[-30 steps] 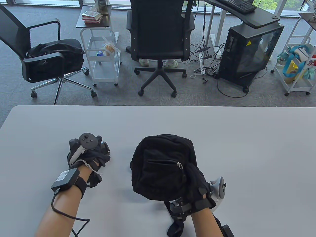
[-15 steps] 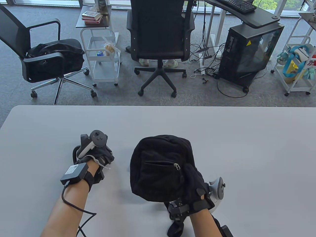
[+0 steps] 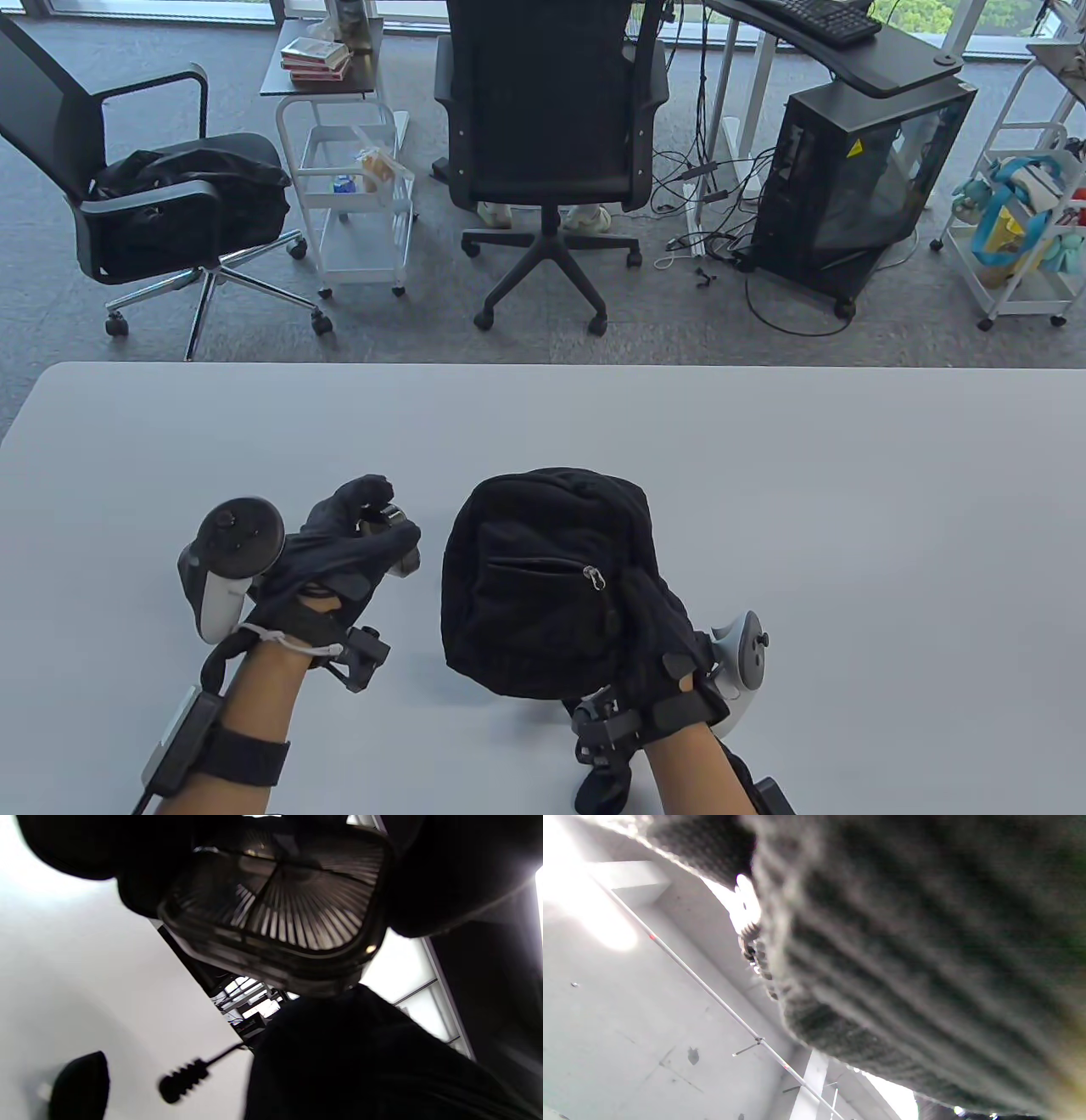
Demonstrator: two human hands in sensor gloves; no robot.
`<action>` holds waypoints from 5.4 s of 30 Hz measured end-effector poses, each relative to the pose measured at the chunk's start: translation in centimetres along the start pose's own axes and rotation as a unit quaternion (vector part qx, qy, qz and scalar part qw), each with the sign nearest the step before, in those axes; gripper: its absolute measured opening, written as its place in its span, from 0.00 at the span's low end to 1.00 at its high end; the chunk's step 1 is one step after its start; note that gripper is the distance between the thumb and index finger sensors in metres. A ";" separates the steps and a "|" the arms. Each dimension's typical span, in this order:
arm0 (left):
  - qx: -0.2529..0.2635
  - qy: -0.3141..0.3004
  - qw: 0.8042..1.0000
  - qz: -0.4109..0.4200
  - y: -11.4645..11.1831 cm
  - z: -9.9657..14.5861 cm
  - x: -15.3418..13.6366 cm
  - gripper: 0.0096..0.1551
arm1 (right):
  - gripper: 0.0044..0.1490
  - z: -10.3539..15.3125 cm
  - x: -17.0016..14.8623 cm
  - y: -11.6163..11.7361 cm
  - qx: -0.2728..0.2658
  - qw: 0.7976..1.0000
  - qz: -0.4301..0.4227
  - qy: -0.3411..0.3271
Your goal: Put medicine box into the backpack's small front pocket
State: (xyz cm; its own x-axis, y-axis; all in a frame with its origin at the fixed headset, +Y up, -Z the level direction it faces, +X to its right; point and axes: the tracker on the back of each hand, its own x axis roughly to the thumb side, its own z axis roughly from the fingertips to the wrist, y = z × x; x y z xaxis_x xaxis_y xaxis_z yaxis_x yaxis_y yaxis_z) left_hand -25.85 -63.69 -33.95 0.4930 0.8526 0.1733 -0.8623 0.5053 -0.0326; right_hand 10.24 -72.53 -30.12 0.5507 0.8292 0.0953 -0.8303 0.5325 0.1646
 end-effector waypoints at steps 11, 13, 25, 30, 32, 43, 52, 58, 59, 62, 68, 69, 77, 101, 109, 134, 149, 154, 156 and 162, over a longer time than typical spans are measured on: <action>0.046 -0.059 0.995 0.062 -4.3 3.4 -0.9 0.48 | 0.35 0.2 -2.5 1.2 0.030 0.991 0.109 0.068; 0.056 -0.062 0.994 0.064 -4.4 3.6 -0.8 0.48 | 0.35 0.2 -2.8 1.6 0.044 0.989 0.120 0.073; 0.067 -0.058 0.996 0.010 -5.2 4.0 -0.5 0.49 | 0.35 0.7 -3.5 3.4 0.071 0.981 0.166 0.071; 0.054 -0.074 0.996 -0.007 -5.8 4.0 -0.2 0.49 | 0.35 0.7 -3.5 3.4 0.067 0.981 0.169 0.072; 0.039 -0.089 0.995 -0.008 -6.1 4.0 0.1 0.48 | 0.35 0.7 -3.5 3.2 0.061 0.982 0.160 0.074; -0.083 -0.176 0.977 -0.082 -7.1 3.4 1.0 0.63 | 0.34 0.9 -3.5 1.1 -0.014 0.992 0.042 0.115; -0.024 -0.235 0.962 -0.134 -6.8 4.0 1.9 0.41 | 0.34 0.9 -3.7 0.8 -0.012 0.991 0.017 0.130; -0.016 -0.251 0.957 -0.148 -7.6 4.5 2.6 0.22 | 0.34 0.9 -3.7 1.2 0.002 0.992 0.015 0.126; -0.014 -0.246 0.957 -0.155 -7.7 4.6 2.6 0.22 | 0.34 0.9 -3.6 1.2 0.002 0.992 0.020 0.125; 0.007 -0.228 0.965 -0.132 -7.6 4.8 2.5 0.22 | 0.34 0.8 -3.3 1.0 -0.004 0.994 0.034 0.108; 0.044 -0.195 0.975 -0.096 -6.8 5.4 2.8 0.31 | 0.34 0.8 -2.2 1.7 -0.007 0.992 0.115 0.049; 0.042 -0.192 0.975 -0.106 -7.0 5.5 3.0 0.30 | 0.34 0.8 -2.1 1.9 -0.007 0.990 0.133 0.037; -0.023 -0.121 0.972 -0.199 -9.7 5.8 3.2 0.52 | 0.35 1.4 -2.8 4.6 0.039 0.962 0.272 -0.010; 0.051 -0.079 0.956 -0.276 -3.2 3.0 -0.4 0.21 | 0.33 0.0 -0.4 2.1 0.025 0.999 -0.016 0.031; 0.068 -0.075 0.971 -0.216 -3.1 3.2 -0.9 0.33 | 0.33 0.1 -1.0 0.3 -0.023 0.998 0.035 0.040; 0.001 0.003 0.975 -0.221 -3.2 2.9 -2.1 0.52 | 0.59 -1.7 3.0 -2.1 -0.013 0.761 0.648 -0.019; -0.034 -0.002 0.967 -0.253 -5.3 3.1 -2.3 0.56 | 0.58 -0.2 2.8 0.0 0.038 0.721 0.688 -0.076; -0.033 -0.021 0.967 -0.254 -5.2 3.0 -1.5 0.55 | 0.57 0.0 2.9 -0.2 0.029 0.736 0.672 -0.072; -0.051 -0.023 0.965 -0.257 -5.3 3.2 -1.3 0.54 | 0.57 0.0 2.9 -0.2 0.028 0.738 0.670 -0.070; -0.055 -0.011 0.969 -0.242 -5.0 4.3 -1.8 0.53 | 0.57 0.0 2.9 0.0 0.027 0.741 0.668 -0.071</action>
State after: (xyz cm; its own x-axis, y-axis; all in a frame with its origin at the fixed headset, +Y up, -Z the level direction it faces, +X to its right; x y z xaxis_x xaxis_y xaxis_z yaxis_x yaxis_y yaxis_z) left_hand -22.93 -68.28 -29.87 0.8324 0.5106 0.2153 -0.5136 0.8568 -0.0462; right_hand 11.84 -70.17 -29.89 -0.7516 0.5822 0.3101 -0.6400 -0.7573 -0.1295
